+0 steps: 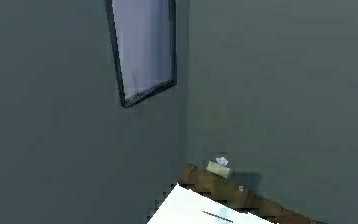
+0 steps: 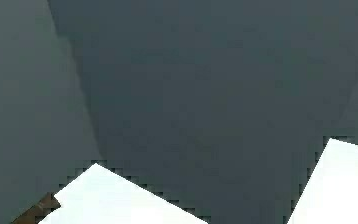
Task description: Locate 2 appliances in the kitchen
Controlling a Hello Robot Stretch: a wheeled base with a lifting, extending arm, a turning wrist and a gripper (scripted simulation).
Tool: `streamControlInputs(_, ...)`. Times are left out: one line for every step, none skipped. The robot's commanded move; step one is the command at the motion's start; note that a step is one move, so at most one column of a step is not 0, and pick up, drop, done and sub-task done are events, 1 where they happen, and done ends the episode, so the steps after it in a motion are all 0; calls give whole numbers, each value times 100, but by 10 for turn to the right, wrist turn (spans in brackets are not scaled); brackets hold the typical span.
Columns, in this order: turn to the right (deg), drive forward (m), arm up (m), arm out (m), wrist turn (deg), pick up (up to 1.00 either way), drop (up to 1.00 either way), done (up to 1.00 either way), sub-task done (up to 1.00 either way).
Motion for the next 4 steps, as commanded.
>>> streamControlInputs(-450,0,0,0,0,0,0,0,0)
streamControlInputs(-450,0,0,0,0,0,0,0,0)
streamControlInputs(-360,0,0,0,0,0,0,0,0)
streamControlInputs(0,95,0,0,0,0,0,0,0)
